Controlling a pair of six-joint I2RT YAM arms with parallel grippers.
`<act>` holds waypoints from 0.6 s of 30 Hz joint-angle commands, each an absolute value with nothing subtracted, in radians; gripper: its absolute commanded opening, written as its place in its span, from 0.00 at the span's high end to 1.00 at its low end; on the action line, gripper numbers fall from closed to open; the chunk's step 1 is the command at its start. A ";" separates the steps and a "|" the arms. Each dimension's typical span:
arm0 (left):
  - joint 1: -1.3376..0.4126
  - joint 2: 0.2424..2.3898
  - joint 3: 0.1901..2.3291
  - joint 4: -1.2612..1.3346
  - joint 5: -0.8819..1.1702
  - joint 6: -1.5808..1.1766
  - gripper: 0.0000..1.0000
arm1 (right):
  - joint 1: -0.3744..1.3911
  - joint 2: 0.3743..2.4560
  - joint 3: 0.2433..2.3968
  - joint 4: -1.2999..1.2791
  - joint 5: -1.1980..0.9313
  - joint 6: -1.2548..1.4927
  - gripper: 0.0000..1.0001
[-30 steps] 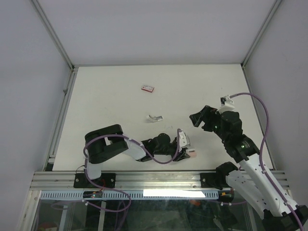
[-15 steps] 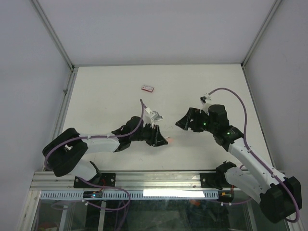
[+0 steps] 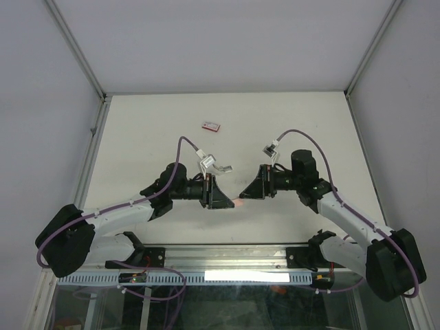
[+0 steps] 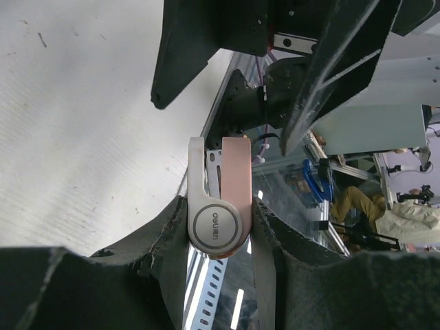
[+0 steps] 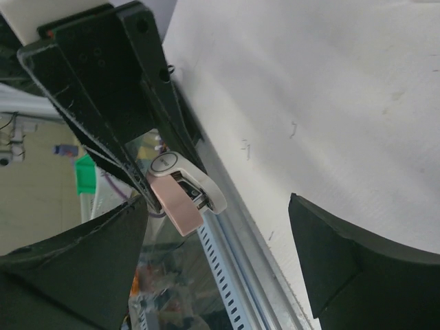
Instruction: Load the staples into the stapler
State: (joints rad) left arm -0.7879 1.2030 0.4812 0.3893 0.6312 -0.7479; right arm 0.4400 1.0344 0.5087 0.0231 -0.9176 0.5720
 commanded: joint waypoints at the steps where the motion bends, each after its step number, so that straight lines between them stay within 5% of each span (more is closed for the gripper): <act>1: -0.773 1.173 0.494 0.435 0.684 -0.789 1.00 | 0.463 1.042 0.510 0.169 -1.098 0.620 0.13; 7: -0.773 1.165 0.496 0.473 0.700 -0.794 1.00 | 0.506 1.052 0.496 0.215 -1.073 0.667 0.25; 18: -0.773 1.160 0.486 0.540 0.697 -0.806 1.00 | 0.538 1.072 0.474 0.298 -1.081 0.754 0.75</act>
